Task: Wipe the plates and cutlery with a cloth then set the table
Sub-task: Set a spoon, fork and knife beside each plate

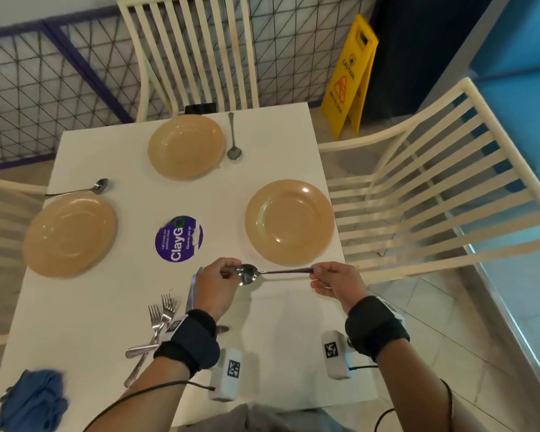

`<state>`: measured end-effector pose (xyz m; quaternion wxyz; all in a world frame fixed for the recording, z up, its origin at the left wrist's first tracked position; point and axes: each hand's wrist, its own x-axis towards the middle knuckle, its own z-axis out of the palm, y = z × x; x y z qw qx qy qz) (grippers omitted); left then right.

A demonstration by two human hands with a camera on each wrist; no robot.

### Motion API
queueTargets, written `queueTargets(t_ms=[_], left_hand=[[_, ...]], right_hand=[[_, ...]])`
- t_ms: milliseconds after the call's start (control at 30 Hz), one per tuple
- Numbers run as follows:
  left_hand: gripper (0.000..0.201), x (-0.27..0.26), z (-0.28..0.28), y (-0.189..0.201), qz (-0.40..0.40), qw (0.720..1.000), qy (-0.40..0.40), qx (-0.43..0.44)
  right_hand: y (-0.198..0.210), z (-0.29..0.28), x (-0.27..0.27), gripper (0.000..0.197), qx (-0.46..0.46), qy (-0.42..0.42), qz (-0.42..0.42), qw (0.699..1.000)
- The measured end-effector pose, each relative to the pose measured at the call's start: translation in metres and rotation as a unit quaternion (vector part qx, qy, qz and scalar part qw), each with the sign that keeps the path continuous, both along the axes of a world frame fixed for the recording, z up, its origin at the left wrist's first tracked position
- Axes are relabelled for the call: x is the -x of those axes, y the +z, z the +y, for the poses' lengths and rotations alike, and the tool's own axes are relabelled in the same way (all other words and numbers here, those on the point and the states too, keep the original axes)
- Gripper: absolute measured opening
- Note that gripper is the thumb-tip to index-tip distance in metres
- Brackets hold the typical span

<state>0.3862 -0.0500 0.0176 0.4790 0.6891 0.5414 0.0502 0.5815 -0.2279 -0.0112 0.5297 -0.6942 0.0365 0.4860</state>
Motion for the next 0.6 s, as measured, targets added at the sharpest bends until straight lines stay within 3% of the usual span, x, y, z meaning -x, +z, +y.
queueTargets(t_ms=[167,267,400,600], left_hand=[[0.025,-0.021,0.025,0.01,-0.048,0.998,0.031,0.0],[0.019,-0.043,0.047,0.015,-0.069,0.997,0.025,-0.023],[0.027,-0.075,0.081,0.008,-0.068,0.996,0.027,-0.053],[0.027,-0.13,0.133,-0.007,-0.064,0.996,0.04,-0.046]], right_hand=[[0.011,0.027,-0.027,0.014,0.0,0.001,-0.046,0.999],[0.015,0.054,-0.051,0.004,0.01,0.005,-0.097,0.995],[0.018,0.096,-0.087,0.013,0.037,-0.006,-0.147,0.988],[0.007,0.15,-0.137,0.011,0.072,0.017,-0.203,0.976]])
